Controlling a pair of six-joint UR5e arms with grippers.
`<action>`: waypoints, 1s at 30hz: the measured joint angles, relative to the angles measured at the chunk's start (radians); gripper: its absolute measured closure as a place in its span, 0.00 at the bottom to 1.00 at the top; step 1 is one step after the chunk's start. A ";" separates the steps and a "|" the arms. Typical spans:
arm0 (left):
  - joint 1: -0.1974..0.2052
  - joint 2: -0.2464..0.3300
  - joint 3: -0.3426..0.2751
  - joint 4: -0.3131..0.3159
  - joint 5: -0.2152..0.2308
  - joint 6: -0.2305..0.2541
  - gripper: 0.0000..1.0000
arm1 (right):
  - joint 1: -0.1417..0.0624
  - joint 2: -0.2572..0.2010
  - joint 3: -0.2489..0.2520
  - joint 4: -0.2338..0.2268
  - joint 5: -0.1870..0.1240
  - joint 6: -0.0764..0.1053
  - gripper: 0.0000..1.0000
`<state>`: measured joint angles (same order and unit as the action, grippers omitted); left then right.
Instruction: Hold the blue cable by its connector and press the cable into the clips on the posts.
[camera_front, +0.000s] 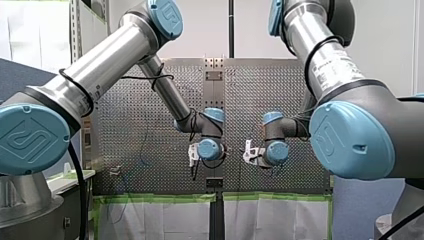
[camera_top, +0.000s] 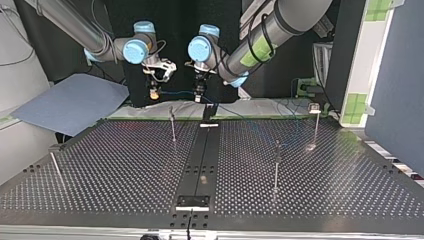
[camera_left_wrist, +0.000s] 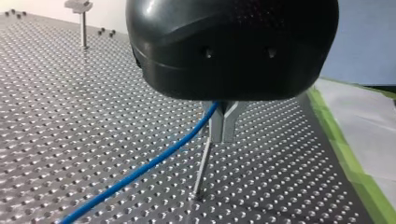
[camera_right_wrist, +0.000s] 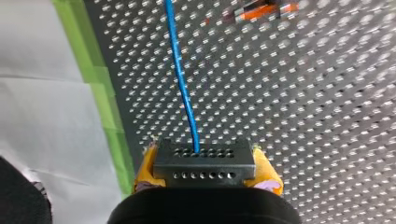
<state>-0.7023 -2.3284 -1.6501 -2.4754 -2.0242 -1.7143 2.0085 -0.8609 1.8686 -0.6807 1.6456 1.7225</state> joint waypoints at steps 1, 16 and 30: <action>0.000 0.000 0.000 0.005 -0.004 -0.004 1.00 | -0.004 0.005 0.004 -0.009 -0.004 0.005 1.00; -0.004 -0.074 0.010 -0.003 0.025 -0.020 1.00 | -0.072 0.018 0.017 -0.158 -0.099 0.052 1.00; -0.019 -0.083 0.085 -0.050 -0.001 -0.020 1.00 | -0.141 0.021 0.020 -0.222 -0.209 0.038 1.00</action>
<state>-0.7213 -2.4115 -1.5649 -2.5254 -2.0255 -1.7348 1.8677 -0.8397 1.8882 -0.9026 1.4367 1.7606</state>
